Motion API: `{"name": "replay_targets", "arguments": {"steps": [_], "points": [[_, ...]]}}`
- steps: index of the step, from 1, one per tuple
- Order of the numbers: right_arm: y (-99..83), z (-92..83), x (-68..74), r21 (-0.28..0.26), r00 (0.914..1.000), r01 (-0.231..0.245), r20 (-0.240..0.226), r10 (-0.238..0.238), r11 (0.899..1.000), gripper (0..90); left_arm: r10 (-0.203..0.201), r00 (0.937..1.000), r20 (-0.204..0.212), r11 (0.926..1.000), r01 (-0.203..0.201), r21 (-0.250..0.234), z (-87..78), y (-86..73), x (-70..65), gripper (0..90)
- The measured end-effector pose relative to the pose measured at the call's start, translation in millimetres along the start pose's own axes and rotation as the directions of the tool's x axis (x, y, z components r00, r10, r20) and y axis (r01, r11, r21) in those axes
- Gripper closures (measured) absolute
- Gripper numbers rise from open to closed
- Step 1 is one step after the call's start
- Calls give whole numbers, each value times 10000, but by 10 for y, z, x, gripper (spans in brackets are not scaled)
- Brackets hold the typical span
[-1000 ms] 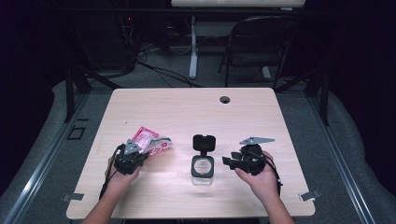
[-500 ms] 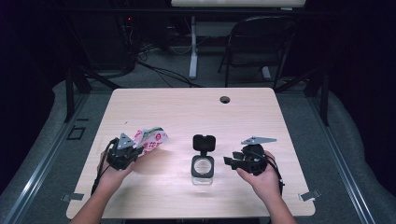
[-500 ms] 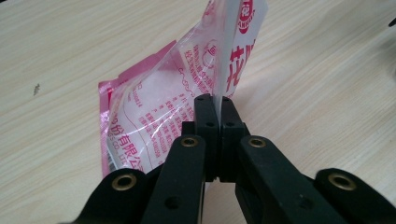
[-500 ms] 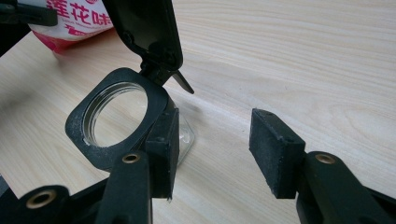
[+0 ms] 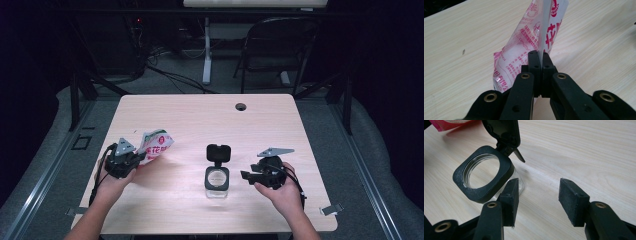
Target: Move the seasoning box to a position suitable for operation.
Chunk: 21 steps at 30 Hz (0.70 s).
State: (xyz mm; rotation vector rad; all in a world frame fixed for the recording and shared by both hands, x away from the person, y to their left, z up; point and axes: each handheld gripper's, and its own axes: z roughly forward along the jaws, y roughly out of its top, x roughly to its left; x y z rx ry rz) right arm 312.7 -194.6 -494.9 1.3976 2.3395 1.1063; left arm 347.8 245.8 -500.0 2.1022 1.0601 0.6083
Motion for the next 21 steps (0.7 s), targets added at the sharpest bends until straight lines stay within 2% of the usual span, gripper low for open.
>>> {"name": "replay_targets", "arguments": {"steps": [10,16,21], "points": [[10,8,-2,94,9999,132,71,-132,9999,514,103,9998,-192,9997,-107,-201,-95,97,56,900],[10,-27,-47,-163,9996,-265,36,265,9995,518,199,9992,-360,9994,-209,-262,-191,198,98,900],[7,-50,-54,-229,9997,-224,76,226,9995,518,151,9986,-515,9990,-172,-413,-291,243,140,900]]}}
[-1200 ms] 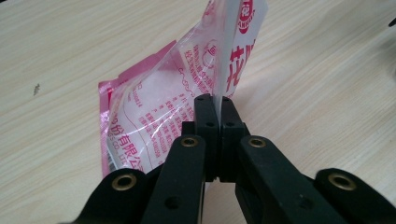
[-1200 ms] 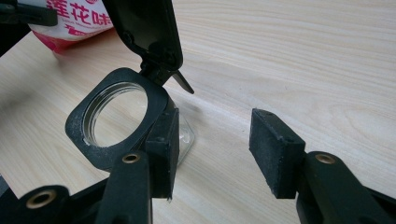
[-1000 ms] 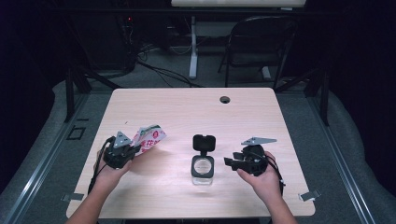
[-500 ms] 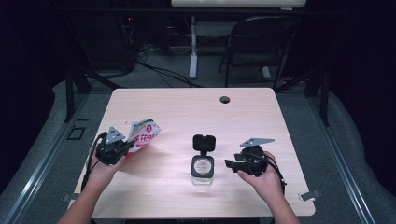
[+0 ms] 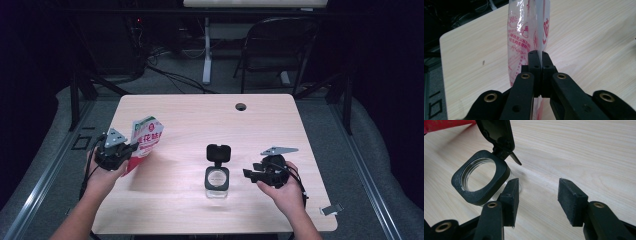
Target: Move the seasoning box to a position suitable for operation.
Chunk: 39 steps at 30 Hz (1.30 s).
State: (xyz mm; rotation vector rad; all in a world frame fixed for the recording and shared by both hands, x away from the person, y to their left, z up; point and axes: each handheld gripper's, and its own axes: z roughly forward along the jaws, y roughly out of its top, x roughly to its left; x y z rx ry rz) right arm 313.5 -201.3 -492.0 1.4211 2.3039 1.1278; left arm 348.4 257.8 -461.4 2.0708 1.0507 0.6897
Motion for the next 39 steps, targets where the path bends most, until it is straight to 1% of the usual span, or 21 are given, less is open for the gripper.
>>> {"name": "replay_targets", "arguments": {"steps": [2,5,8,12,17,20,21,28,33,37,39], "points": [[0,-8,-9,-4,10000,55,23,-55,10000,518,71,10000,-44,10000,-71,-31,-43,22,8,900],[-1,-15,-14,-84,10000,53,19,-53,10000,520,64,10000,-75,10000,-65,-67,-98,49,17,900],[1,-27,-11,-30,10000,53,48,-53,10000,521,-91,9999,108,9997,94,-226,-146,69,31,900],[-2,-29,-8,-91,10000,66,22,-66,9999,522,56,9998,216,9995,-49,-318,-197,105,-7,900],[2,-41,-14,-75,10000,58,18,-58,10000,522,199,9989,434,9994,-186,-306,-218,150,-63,900],[10,-56,-15,-111,10000,90,18,-90,9999,522,103,9984,562,9992,-81,-386,-225,165,-79,900],[12,-59,-15,-126,10000,87,28,-87,9999,521,167,9982,579,9991,-144,-395,-228,170,-86,900],[9,-60,-12,-137,9999,132,63,-131,9998,520,247,9962,836,9987,-208,-473,-227,201,-159,900],[6,-60,-11,-122,9999,99,37,-99,9999,523,232,9954,931,9987,-189,-463,-221,210,-182,900],[6,-66,-22,-97,9999,133,25,-132,9999,523,254,9953,931,9987,-212,-459,-229,217,-194,900],[5,-70,-21,-128,10000,51,42,-51,9999,525,235,9952,947,9987,-192,-470,-237,224,-199,900]]}}
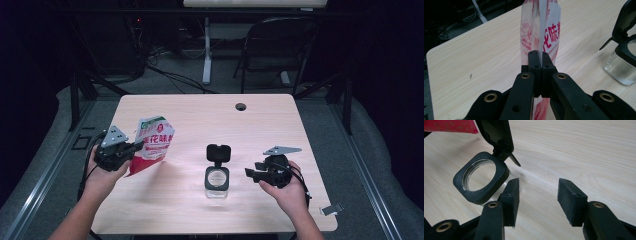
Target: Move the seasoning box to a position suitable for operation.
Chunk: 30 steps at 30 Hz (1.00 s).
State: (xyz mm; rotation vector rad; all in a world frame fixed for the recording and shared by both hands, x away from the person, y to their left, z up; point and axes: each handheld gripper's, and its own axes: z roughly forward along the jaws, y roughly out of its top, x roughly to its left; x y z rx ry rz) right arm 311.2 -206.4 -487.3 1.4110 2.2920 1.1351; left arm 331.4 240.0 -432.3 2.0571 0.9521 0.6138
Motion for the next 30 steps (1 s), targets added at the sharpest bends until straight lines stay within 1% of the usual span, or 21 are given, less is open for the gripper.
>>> {"name": "replay_targets", "arguments": {"steps": [5,8,13,15,18,19,28,30], "points": [[1,-16,-4,-31,10000,12,-40,-12,10000,536,45,10000,72,10000,-45,-66,-14,23,-25,900],[0,-21,7,-113,9996,230,136,-228,9997,552,95,9999,119,9999,-93,-106,-18,39,-49,900],[-1,-34,29,-231,9993,335,164,-331,9992,579,149,9996,236,9997,-145,-172,-19,58,-93,900],[0,-38,32,-264,9986,484,243,-478,9985,582,201,9994,272,9997,-197,-177,-13,62,-109,900],[1,-37,41,-363,9985,459,322,-447,9983,587,220,9991,352,9996,-214,-171,0,64,-136,900],[2,-40,39,-422,9980,532,365,-517,9977,588,226,9990,385,9996,-220,-161,4,65,-145,900],[-18,-17,47,-50,9972,660,342,-658,9978,587,287,9975,645,9994,-273,-225,40,69,-223,900],[-20,-14,47,-86,9970,697,348,-694,9975,588,312,9970,715,9993,-296,-237,48,70,-246,900]]}}
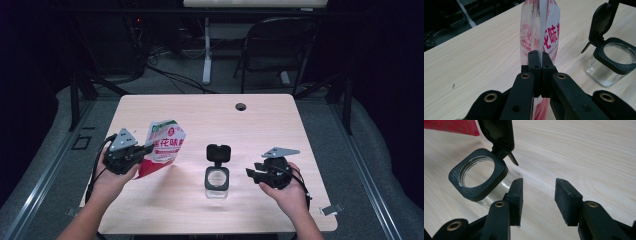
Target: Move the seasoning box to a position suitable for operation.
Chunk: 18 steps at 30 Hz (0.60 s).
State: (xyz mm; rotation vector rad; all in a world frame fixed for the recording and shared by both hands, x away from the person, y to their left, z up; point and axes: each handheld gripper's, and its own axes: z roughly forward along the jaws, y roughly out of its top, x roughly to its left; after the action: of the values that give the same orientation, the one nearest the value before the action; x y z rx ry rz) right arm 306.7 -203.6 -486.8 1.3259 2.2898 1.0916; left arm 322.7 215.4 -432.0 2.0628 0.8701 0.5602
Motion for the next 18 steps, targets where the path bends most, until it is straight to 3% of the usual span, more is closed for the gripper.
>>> {"name": "replay_targets", "arguments": {"steps": [5,18], "points": [[-7,-1,12,49,10000,-10,-44,10,10000,588,-66,9998,202,9999,68,-84,28,0,-46,900],[-1,-6,47,261,9993,-92,-366,102,9996,588,211,9986,477,9996,-202,-190,18,30,-177,900]]}}
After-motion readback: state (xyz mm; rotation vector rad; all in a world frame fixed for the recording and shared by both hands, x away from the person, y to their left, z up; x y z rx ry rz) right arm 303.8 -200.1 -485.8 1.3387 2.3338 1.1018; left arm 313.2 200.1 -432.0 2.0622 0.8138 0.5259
